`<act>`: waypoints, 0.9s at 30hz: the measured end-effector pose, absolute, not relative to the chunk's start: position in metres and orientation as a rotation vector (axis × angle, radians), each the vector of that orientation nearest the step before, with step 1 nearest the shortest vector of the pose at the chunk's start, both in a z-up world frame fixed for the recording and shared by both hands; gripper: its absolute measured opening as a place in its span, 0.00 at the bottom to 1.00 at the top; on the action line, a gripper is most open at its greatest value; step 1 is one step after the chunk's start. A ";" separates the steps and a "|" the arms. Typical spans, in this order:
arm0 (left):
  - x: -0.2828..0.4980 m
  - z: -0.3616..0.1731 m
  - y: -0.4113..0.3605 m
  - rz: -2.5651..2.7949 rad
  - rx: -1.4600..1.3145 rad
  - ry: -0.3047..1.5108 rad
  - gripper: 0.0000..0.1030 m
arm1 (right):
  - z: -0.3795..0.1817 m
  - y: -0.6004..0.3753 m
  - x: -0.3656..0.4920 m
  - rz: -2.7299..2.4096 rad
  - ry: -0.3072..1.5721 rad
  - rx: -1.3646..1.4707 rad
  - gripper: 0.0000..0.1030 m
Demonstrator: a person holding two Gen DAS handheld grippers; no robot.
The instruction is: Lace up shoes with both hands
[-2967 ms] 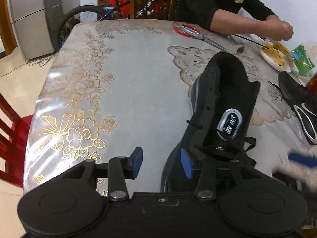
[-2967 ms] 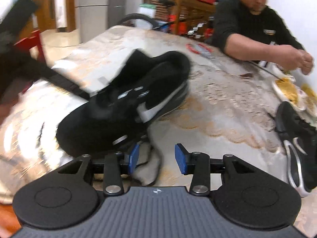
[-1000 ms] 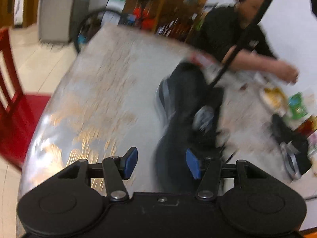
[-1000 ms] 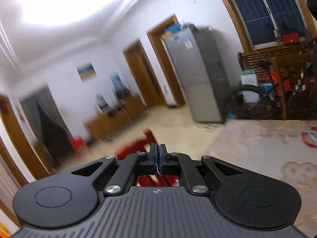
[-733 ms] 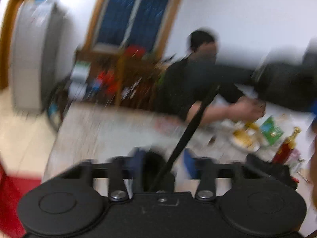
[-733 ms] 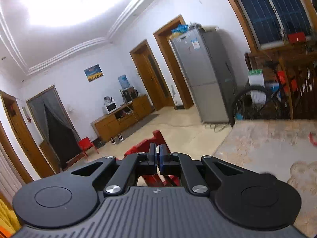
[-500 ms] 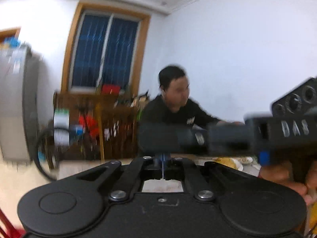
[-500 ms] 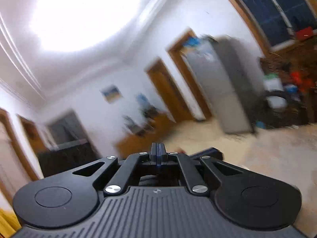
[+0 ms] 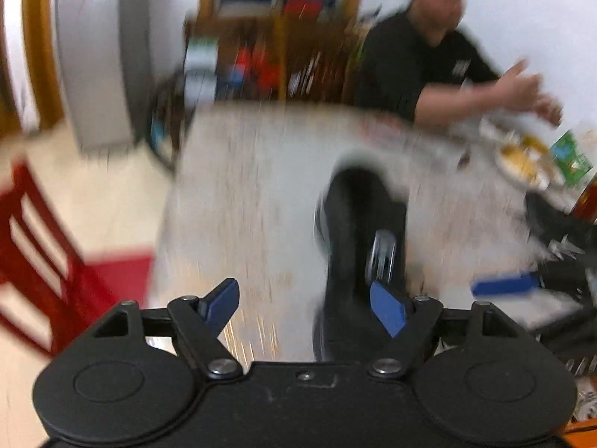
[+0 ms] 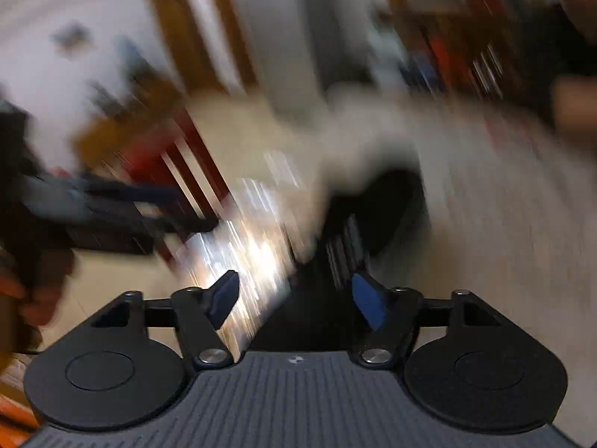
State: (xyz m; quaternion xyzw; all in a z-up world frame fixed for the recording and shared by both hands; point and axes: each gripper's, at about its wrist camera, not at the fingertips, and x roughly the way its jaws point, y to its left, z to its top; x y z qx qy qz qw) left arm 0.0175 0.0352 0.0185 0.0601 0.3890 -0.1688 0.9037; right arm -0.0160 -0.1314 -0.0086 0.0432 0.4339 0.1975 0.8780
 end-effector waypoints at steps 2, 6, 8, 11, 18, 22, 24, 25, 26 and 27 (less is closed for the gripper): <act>0.018 -0.011 0.031 -0.333 0.114 0.903 0.73 | -0.030 -0.123 -0.022 0.411 1.014 0.045 0.67; 0.021 -0.038 0.027 -0.345 0.129 1.000 0.73 | -0.033 -0.125 -0.020 0.365 1.022 0.045 0.67; 0.029 -0.036 0.022 -0.343 0.149 0.986 0.74 | -0.035 -0.138 -0.018 0.300 1.020 0.109 0.68; 0.027 -0.032 0.027 -0.348 0.154 0.965 0.74 | -0.041 -0.148 -0.023 0.228 1.051 0.183 0.68; 0.026 -0.035 0.030 -0.345 0.155 0.955 0.76 | -0.040 -0.155 -0.027 0.171 1.036 0.199 0.68; 0.028 -0.031 0.026 -0.369 0.198 0.872 0.76 | -0.038 -0.159 -0.034 0.152 1.044 0.207 0.68; 0.033 -0.030 0.025 -0.363 0.208 0.832 0.76 | -0.039 -0.160 -0.036 0.146 1.054 0.203 0.68; 0.036 -0.030 0.025 -0.358 0.212 0.814 0.76 | -0.039 -0.160 -0.037 0.145 1.057 0.200 0.68; 0.039 -0.030 0.024 -0.351 0.213 0.800 0.76 | -0.039 -0.159 -0.036 0.147 1.060 0.194 0.68; 0.042 -0.030 0.024 -0.343 0.213 0.790 0.76 | -0.040 -0.158 -0.036 0.149 1.064 0.184 0.68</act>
